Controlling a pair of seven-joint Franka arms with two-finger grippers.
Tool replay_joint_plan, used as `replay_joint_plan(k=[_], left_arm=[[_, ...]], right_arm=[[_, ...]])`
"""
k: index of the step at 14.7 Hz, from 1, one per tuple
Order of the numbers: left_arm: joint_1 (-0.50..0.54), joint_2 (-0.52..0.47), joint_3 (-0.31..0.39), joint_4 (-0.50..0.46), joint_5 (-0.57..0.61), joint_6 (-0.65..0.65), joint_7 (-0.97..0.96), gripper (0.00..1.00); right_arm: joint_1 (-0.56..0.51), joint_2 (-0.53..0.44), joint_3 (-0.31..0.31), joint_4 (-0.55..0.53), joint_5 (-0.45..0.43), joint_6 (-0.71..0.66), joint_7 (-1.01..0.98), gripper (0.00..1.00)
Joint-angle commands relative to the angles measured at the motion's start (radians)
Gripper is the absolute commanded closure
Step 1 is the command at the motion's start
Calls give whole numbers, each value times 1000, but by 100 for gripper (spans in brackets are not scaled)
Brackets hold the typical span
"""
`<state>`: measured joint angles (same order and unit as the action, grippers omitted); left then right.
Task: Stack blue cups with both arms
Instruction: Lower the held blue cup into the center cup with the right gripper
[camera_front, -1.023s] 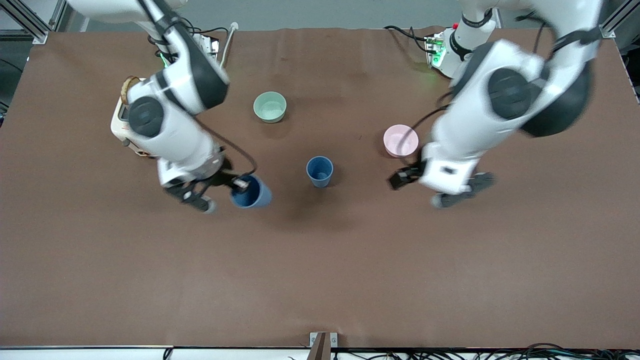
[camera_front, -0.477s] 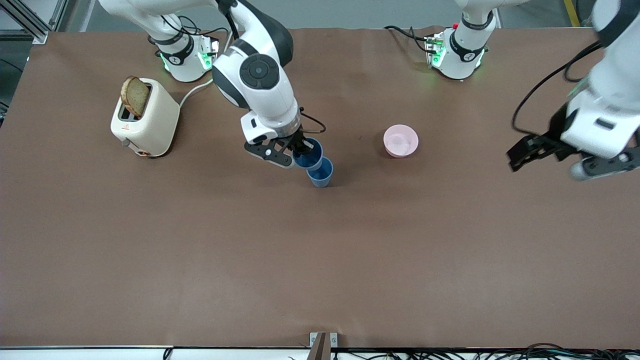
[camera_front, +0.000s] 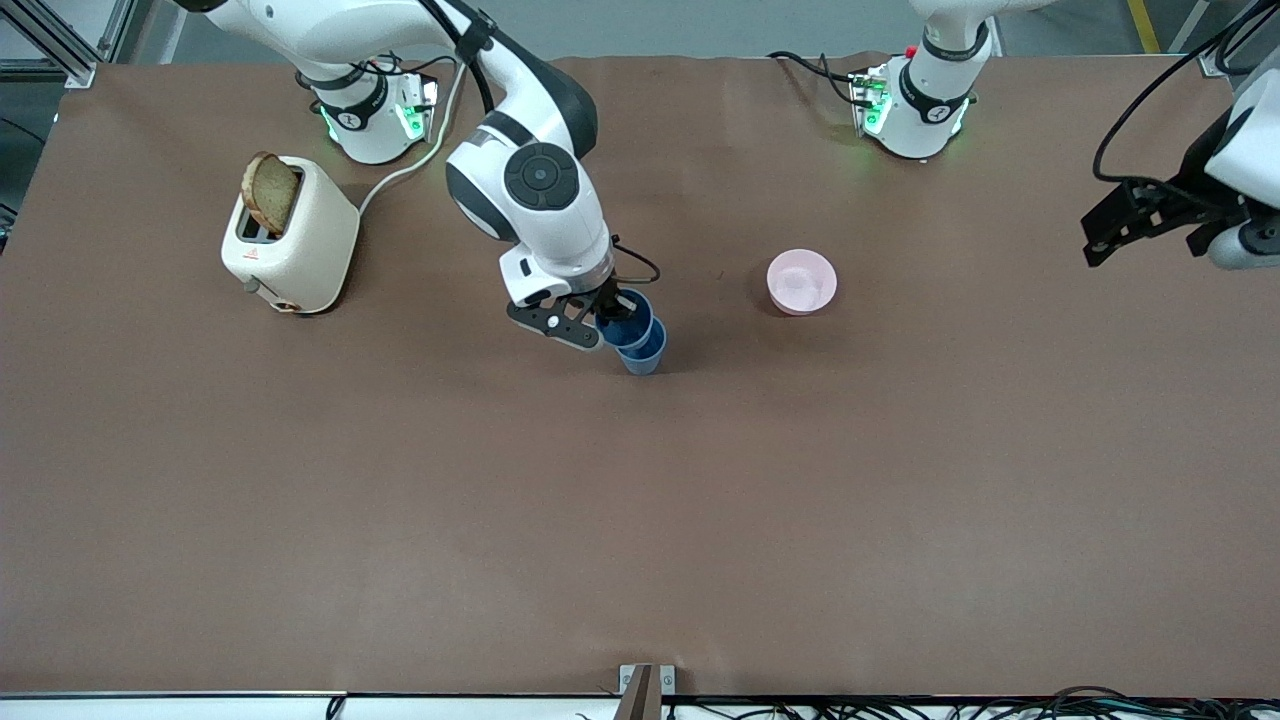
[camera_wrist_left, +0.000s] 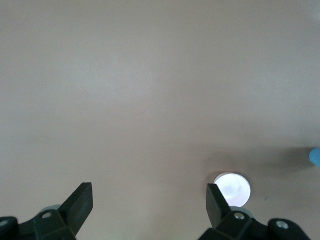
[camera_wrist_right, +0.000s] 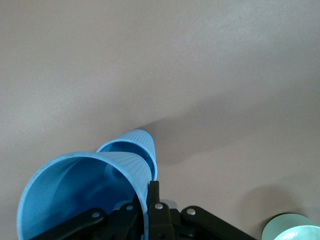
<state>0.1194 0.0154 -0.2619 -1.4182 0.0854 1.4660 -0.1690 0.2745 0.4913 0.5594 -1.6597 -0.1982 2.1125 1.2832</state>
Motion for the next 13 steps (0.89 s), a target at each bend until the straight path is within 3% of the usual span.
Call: replay_joint_plan(k=[1, 3, 13], left_arm=[[-55, -90, 94, -93, -21, 1, 75, 0], [-67, -107, 107, -134, -36, 4, 78, 0], [-67, -95, 93, -128, -67, 10, 78, 0]], right_arm=[[5, 15, 7, 6, -27, 7, 27, 99], [15, 21, 7, 6, -36, 18, 27, 99], [17, 67, 7, 9, -72, 47, 34, 99]])
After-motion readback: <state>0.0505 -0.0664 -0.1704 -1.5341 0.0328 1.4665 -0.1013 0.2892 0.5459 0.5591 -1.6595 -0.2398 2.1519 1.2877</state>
